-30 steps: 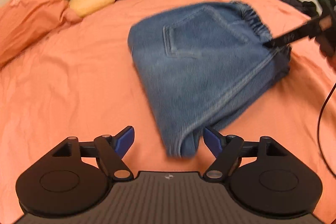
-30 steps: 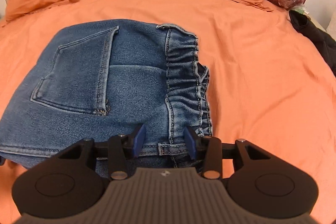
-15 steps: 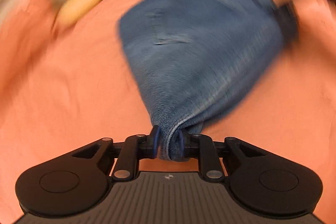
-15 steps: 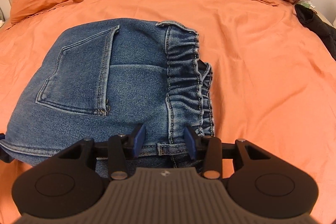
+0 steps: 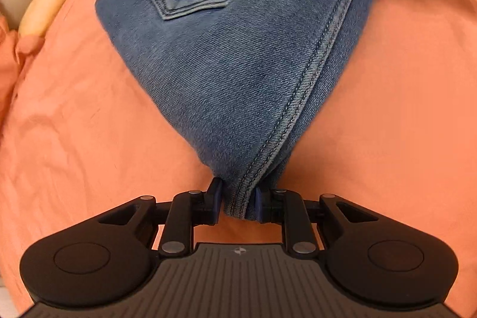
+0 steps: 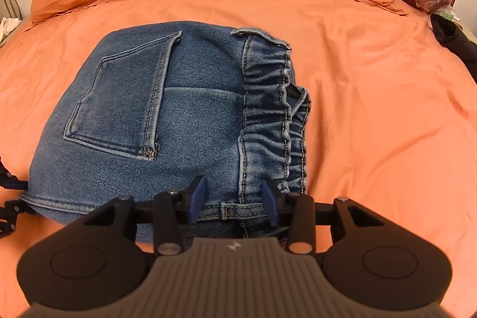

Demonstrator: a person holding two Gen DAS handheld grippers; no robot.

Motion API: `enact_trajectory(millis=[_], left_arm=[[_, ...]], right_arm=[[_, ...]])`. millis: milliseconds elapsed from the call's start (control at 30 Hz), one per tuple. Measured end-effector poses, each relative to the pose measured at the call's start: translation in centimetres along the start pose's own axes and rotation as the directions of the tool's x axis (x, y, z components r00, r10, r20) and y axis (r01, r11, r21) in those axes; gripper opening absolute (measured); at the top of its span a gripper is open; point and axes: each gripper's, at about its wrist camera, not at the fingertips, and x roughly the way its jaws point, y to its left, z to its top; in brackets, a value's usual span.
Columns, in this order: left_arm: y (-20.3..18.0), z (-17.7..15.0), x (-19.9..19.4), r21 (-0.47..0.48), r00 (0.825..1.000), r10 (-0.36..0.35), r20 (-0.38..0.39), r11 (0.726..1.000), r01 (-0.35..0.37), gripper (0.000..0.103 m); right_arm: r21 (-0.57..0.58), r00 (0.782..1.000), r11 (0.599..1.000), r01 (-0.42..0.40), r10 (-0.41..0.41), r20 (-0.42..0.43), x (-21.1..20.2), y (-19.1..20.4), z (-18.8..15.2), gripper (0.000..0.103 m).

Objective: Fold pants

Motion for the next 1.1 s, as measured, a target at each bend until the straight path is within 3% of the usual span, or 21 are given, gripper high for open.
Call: enact_trajectory(millis=[133, 233, 267, 333, 400, 467, 567, 633, 700, 767, 867, 1000, 1100], left_arm=[[0.0, -0.3, -2.5, 0.025, 0.999, 0.028, 0.026, 0.999, -0.028, 0.035], [0.5, -0.5, -4.6, 0.0, 0.999, 0.015, 0.05, 1.0, -0.015, 0.048], [0.5, -0.7, -5.5, 0.005, 0.998, 0.013, 0.063, 1.0, -0.013, 0.05], [0.6, -1.0, -7.2, -0.001, 0.995, -0.001, 0.103, 1.0, 0.001, 0.065], [1.7, -1.0, -8.8, -0.071, 0.988, -0.022, 0.156, 0.997, 0.034, 0.072], [3.5, -1.0, -9.3, -0.185, 0.978, -0.05, 0.203, 0.979, 0.088, 0.075], [6.1, -1.1, -9.5, -0.361, 0.951, -0.079, 0.298, 0.913, 0.189, 0.086], [8.3, -0.9, -8.5, -0.47, 0.934, -0.086, 0.347, 0.846, 0.253, 0.09], [10.2, -0.7, -7.1, -0.557, 0.918, -0.117, 0.379, 0.764, 0.327, 0.09], [11.5, -0.4, -5.5, -0.617, 0.904, -0.141, 0.404, 0.688, 0.383, 0.09], [12.9, 0.2, -2.8, -0.672, 0.895, -0.157, 0.418, 0.609, 0.421, 0.09], [14.2, 0.7, 0.4, -0.718, 0.894, -0.174, 0.412, 0.542, 0.437, 0.09], [14.9, 1.0, 2.6, -0.728, 0.878, -0.223, 0.424, 0.493, 0.477, 0.09]], right_arm=[[0.034, 1.0, 0.999, -0.013, 0.014, -0.01, -0.8, -0.6, 0.5, 0.04], [0.072, 0.999, 0.997, -0.041, 0.04, 0.002, -2.5, -1.0, 0.3, 0.054], [0.084, 0.999, 0.995, -0.048, 0.048, 0.0, -3.2, -1.2, 0.0, 0.068], [0.095, 0.998, 0.994, -0.057, 0.056, 0.019, -4.6, -1.6, -0.8, 0.07], [0.139, 0.997, 0.988, -0.07, 0.066, 0.03, -5.7, -2.4, -1.6, 0.074], [0.253, 0.994, 0.962, -0.104, 0.095, 0.05, -6.3, -3.8, -2.6, 0.078], [0.489, 0.98, 0.849, -0.2, 0.179, 0.09, -5.6, -6.6, -4.5, 0.087], [0.596, 0.966, 0.762, -0.255, 0.229, 0.12, -4.5, -7.8, -5.5, 0.087], [0.646, 0.959, 0.712, -0.274, 0.253, 0.128, -3.3, -8.2, -6.0, 0.087], [0.657, 0.952, 0.694, -0.294, 0.274, 0.136, -2.1, -8.2, -6.0, 0.087], [0.663, 0.946, 0.681, -0.311, 0.285, 0.151, -0.6, -8.2, -5.6, 0.087], [0.659, 0.938, 0.677, -0.328, 0.315, 0.143, 1.7, -8.6, -5.2, 0.087], [0.64, 0.924, 0.678, -0.361, 0.353, 0.146, 3.3, -8.8, -5.0, 0.088]])
